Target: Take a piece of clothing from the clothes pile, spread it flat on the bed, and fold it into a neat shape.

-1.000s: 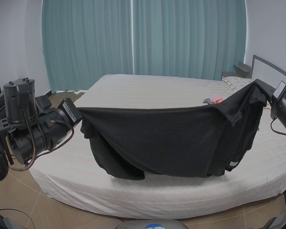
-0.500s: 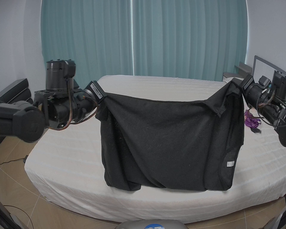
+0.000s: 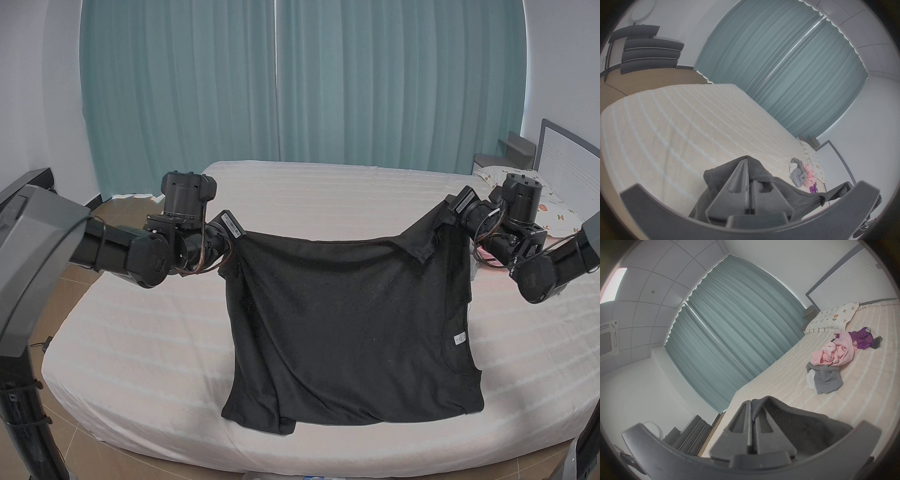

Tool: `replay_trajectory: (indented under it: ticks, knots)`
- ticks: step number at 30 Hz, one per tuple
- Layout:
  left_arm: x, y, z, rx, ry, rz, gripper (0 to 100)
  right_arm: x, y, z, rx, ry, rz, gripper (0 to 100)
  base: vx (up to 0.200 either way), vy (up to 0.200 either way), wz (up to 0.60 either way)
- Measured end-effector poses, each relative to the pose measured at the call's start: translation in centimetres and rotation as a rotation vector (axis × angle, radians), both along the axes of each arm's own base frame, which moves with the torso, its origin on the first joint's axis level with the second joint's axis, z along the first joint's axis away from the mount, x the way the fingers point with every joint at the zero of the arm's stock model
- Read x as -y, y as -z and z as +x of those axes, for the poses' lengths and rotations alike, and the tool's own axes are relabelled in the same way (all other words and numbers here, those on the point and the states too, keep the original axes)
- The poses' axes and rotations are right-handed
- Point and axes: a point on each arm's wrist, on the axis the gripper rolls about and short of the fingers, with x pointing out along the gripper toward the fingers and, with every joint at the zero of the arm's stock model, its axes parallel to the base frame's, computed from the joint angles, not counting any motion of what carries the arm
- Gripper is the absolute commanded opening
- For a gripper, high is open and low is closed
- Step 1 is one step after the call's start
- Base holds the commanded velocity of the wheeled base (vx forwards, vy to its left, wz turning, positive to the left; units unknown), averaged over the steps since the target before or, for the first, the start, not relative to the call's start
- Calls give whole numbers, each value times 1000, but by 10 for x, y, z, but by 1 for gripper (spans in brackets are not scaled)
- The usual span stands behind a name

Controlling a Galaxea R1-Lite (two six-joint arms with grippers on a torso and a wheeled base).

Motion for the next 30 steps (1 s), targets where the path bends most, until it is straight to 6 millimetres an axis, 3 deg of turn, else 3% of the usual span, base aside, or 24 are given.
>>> replay_trajectory:
  ticks: [12, 13, 14, 15, 25, 30]
  knots:
    - [13, 72, 42, -101, -19, 21, 0, -7, 72, 43, -96, 46, -15, 0, 0, 0, 0]
    - [13, 76, 44, -108, -22, 18, 0, -6, 77, 46, -102, 48, -17, 100, 0, 0, 0]
    - [14, 80, 47, -111, -25, 14, 0, -6, 82, 48, -109, 49, -18, 100, 0, 0, 0]
    - [15, 84, 50, -114, -27, 10, 100, -6, 88, 51, -118, 51, -20, 100, 0, 0, 0]
    - [25, 120, 76, -128, -54, -16, 100, -9, 145, 76, -172, 62, -4, 100, 0, 0, 0]
    - [24, 125, 88, -100, -130, -48, 100, -2, 153, 93, -127, 155, 48, 100, 0, 0, 0]
